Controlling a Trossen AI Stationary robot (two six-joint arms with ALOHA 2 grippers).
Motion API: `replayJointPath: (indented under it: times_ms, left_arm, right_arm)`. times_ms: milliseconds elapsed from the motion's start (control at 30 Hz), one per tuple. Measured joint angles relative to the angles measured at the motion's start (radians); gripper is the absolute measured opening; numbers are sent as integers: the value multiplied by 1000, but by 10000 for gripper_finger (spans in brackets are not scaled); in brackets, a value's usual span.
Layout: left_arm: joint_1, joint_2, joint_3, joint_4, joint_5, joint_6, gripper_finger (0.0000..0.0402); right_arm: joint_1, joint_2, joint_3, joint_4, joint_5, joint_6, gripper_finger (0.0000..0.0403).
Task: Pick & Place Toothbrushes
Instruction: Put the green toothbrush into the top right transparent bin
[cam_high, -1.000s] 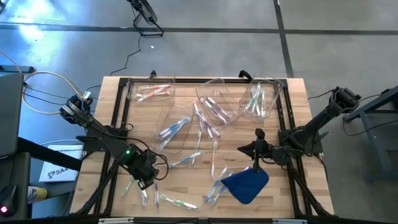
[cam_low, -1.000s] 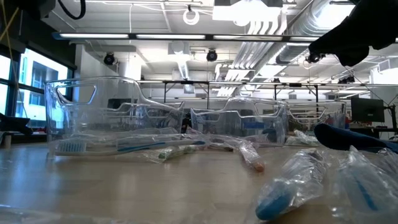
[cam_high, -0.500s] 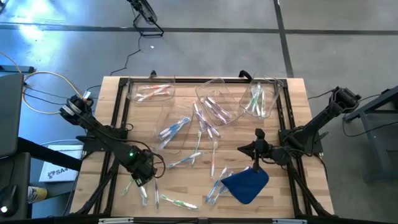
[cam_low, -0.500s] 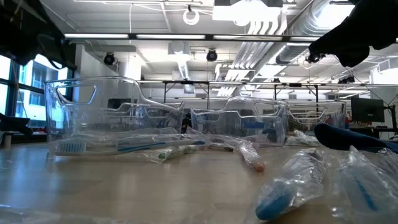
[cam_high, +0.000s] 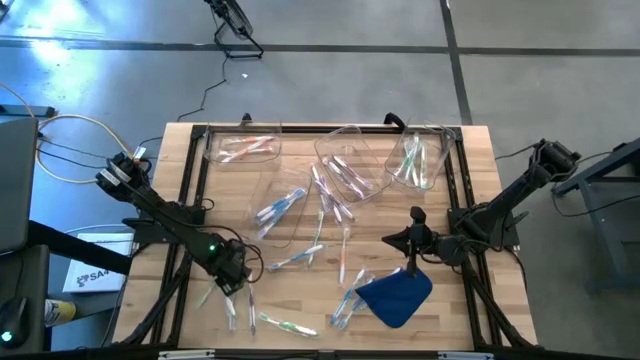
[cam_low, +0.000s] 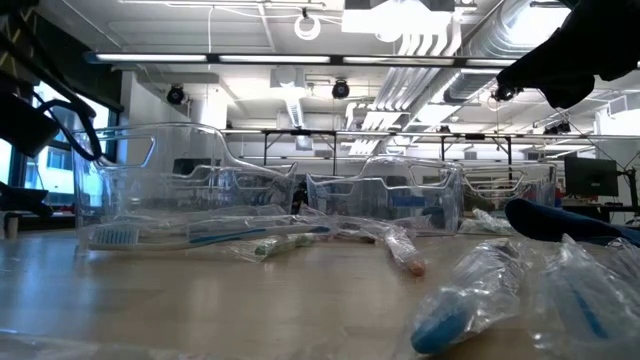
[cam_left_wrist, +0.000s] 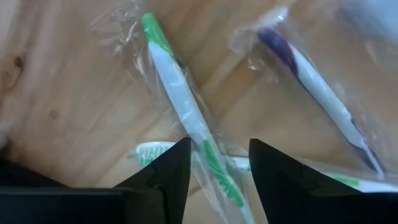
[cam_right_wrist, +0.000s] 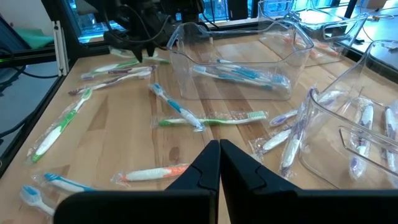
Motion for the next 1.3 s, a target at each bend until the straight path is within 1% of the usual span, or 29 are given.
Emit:
replayJointPath:
  times_ms: [100,233,367,433,533,767,867,1000,1067,1167,1300]
  left_arm:
    - [0,0,-15,9,-37,1,159]
    - [-1,-3,-38,65,-102,7,159]
    - [0,-3,-41,69,-103,7,157]
    - [0,-3,-41,68,-102,7,149]
    - [0,-3,-42,69,-89,7,124]
    - [0,-2,-42,75,-80,7,39]
    - [0,-2,-40,73,-79,7,18]
    - [0,3,-8,46,-81,8,19]
    - [0,3,24,12,-81,8,28]
    - [0,3,80,-80,-84,10,35]
    - [0,3,176,-199,-113,59,24]
  right_arm:
    - [0,0,0,0,0,0,3]
    - [0,0,0,0,0,0,3]
    - [0,0,0,-5,0,0,3]
    - [0,0,0,-8,0,0,3]
    - [0,0,0,-8,0,0,3]
    - [0,0,0,-16,0,0,3]
    - [0,0,0,-16,0,0,3]
    - [0,0,0,-16,0,0,3]
    - [0,0,0,-16,0,0,3]
    - [0,0,0,-16,0,0,3]
    - [0,0,0,-15,0,0,3]
